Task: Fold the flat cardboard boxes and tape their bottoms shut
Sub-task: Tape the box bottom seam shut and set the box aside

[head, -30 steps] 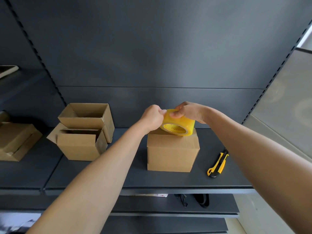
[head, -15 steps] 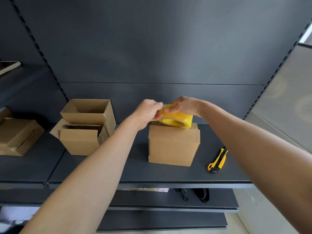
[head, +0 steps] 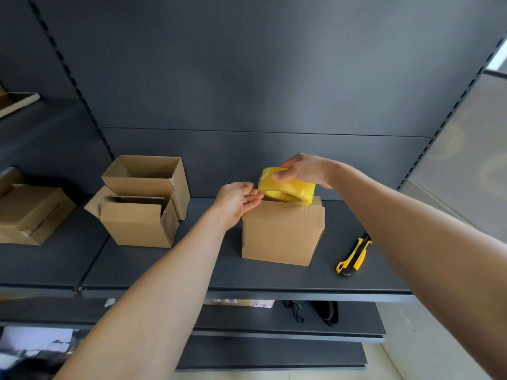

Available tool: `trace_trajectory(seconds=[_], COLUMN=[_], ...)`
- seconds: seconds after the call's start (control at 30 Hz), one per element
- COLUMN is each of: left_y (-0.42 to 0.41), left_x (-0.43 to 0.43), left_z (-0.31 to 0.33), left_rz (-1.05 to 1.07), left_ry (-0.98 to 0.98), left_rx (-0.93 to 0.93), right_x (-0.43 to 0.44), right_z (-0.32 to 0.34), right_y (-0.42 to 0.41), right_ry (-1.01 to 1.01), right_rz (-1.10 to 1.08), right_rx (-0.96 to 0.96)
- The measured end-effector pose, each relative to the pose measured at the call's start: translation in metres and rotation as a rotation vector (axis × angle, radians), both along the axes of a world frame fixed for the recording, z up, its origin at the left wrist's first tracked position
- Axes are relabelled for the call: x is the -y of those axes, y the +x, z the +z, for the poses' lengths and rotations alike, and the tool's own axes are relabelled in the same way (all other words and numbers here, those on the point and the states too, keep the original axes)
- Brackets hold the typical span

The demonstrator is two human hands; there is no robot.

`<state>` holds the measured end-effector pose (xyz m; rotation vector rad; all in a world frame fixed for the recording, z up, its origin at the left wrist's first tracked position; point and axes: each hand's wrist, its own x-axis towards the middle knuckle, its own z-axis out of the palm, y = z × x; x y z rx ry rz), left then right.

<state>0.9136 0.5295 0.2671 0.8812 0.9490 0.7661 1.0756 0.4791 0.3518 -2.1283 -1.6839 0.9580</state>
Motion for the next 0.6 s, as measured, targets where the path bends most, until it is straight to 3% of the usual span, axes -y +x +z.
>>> trace_trajectory(seconds=[0.23,0.6], left_y=[0.012,0.018], left_x=[-0.003,-0.005], left_z=[-0.004,-0.006], left_rz=[-0.021,-0.063], left_ry=[0.008,0.033], left_rx=[-0.188,-0.256], right_x=[-0.003,-0.006], right_z=[0.007,-0.003], right_y=[0.017,0.018], right_ry=[0.122,-0.007], right_rz=[-0.130,-0.102], right_rx=[-0.098,-0.007])
